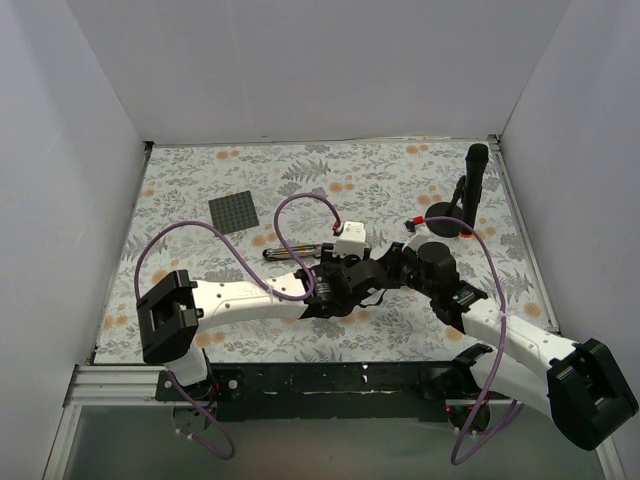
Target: Load the staples into the stapler
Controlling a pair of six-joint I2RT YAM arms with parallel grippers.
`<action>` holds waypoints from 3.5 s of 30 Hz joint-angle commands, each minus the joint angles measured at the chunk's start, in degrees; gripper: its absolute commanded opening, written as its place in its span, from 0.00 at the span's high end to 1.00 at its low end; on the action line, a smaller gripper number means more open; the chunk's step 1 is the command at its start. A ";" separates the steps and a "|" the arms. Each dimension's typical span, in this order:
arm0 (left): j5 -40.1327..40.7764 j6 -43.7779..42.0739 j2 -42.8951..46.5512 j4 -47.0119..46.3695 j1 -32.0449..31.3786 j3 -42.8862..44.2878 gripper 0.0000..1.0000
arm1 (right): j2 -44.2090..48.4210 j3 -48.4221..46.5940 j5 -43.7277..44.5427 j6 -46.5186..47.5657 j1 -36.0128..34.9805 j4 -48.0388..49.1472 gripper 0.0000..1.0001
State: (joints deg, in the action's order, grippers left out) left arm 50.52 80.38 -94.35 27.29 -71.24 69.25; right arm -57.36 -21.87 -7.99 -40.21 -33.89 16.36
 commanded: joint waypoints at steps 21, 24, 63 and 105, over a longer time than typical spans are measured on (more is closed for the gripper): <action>-3.58 2.06 21.14 -1.44 20.09 -20.73 0.51 | -1.61 -0.02 2.01 2.24 -0.04 -2.91 0.99; -5.34 2.24 19.82 -4.08 21.67 -22.93 0.50 | -2.05 -0.10 1.57 2.32 -0.04 -2.82 0.99; -3.68 -1.81 2.32 3.29 2.60 2.38 0.52 | -2.58 -0.55 0.87 2.41 -0.12 -2.82 0.99; -6.14 -1.89 1.45 5.05 2.51 2.99 0.41 | -2.49 -0.54 1.05 2.32 -0.12 -2.83 0.99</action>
State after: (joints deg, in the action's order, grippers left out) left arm 41.41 78.43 -91.77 30.20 -67.94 70.15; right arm -59.51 -21.98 -9.13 -38.81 -34.20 16.01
